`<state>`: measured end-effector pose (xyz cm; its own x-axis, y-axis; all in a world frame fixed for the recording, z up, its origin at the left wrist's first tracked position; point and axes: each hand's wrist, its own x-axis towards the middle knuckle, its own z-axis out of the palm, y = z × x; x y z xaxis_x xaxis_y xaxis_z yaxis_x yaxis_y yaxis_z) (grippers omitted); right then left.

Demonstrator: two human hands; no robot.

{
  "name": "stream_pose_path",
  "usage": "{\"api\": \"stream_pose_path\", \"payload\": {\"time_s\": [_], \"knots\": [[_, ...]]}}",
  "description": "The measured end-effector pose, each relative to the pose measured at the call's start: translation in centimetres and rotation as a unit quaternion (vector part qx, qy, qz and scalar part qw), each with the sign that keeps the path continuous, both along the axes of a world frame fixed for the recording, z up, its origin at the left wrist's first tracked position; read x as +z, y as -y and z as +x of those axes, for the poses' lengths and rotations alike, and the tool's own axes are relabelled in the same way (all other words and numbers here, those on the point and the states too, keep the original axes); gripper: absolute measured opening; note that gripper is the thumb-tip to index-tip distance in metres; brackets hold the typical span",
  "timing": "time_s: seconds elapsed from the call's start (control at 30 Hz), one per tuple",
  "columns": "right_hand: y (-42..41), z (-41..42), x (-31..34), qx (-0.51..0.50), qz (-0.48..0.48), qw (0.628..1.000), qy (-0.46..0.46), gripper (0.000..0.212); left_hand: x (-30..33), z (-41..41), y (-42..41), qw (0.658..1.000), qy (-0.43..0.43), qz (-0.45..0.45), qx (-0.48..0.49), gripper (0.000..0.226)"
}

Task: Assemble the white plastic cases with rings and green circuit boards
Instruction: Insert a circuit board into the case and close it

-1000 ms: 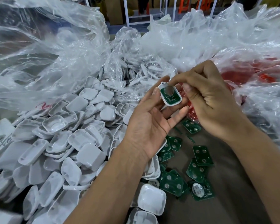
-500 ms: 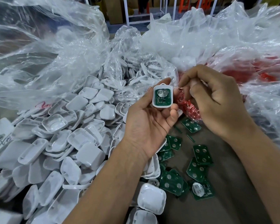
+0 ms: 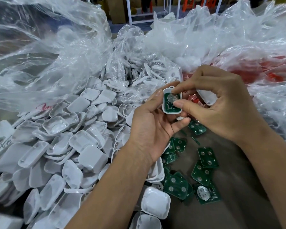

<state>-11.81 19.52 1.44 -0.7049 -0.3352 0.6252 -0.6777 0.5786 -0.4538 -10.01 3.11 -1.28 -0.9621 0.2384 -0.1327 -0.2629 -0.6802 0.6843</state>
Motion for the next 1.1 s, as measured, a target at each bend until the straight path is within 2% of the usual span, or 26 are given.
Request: {"api": "stream_pose_path", "payload": {"time_s": [0.37,0.57,0.67,0.77,0.93,1.1], "knots": [[0.3,0.2,-0.1,-0.012,0.044,0.998,0.032,0.022,-0.1,0.2,-0.8,0.998,0.013,-0.060,0.029,0.029],[0.4,-0.1,-0.3,-0.013,0.007,1.000,0.011,0.019,0.0,0.2,-0.9,0.999,0.031,-0.025,0.028,0.030],[-0.2,-0.2,-0.4,-0.022,-0.032,0.999,0.015,0.031,0.2,0.2,-0.8,0.999,0.037,-0.002,0.030,0.029],[-0.1,-0.1,-0.3,-0.013,0.009,1.000,-0.005,0.047,0.2,0.4,-1.0,0.998,0.042,-0.008,0.039,0.030],[0.5,0.1,-0.3,-0.003,0.044,0.999,-0.011,0.013,0.1,0.6,-1.5,0.997,0.035,-0.029,0.055,0.032],[0.5,0.2,-0.5,-0.011,0.081,0.997,0.002,0.026,0.1,0.6,-1.6,0.997,0.045,-0.014,0.057,0.033]]}}
